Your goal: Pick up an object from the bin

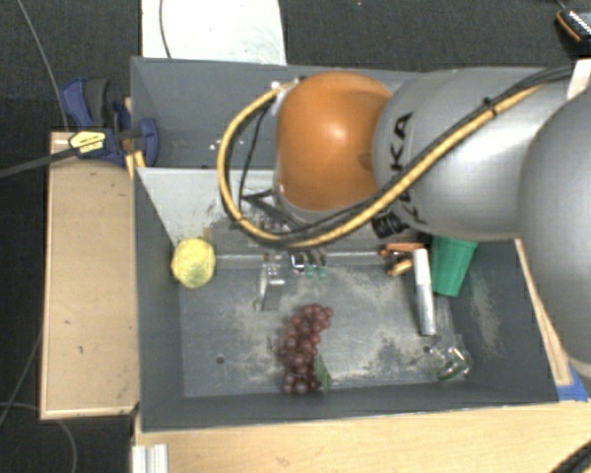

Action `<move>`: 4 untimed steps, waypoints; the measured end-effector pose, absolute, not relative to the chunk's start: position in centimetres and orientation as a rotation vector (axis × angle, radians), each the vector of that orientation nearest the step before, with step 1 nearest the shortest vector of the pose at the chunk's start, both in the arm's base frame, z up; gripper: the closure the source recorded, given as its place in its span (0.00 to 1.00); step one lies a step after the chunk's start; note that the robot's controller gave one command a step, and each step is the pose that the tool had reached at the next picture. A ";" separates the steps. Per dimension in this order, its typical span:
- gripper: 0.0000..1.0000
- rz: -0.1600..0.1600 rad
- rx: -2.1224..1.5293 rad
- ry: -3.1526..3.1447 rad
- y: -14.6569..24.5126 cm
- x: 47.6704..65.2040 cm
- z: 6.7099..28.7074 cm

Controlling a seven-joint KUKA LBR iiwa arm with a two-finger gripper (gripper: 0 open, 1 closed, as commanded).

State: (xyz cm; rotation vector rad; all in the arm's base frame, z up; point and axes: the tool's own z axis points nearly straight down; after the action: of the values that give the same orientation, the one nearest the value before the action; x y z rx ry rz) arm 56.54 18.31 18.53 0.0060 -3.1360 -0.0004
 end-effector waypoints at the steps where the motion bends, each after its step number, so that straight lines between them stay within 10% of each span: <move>1: 0.00 -0.003 -0.005 -3.144 18.2 56.7 19.0; 2: 0.00 -0.003 0.449 -3.113 12.0 53.5 9.4; 3: 0.00 -0.004 0.466 -3.114 8.5 49.3 13.1; 4: 0.00 -0.005 1.172 -2.924 11.1 50.9 10.0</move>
Offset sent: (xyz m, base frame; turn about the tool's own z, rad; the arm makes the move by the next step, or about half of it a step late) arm -0.0391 -0.0780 -0.1153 -0.3505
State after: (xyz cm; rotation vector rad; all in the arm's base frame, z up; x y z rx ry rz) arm 50.89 11.13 9.96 1.1719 -2.9244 -0.0048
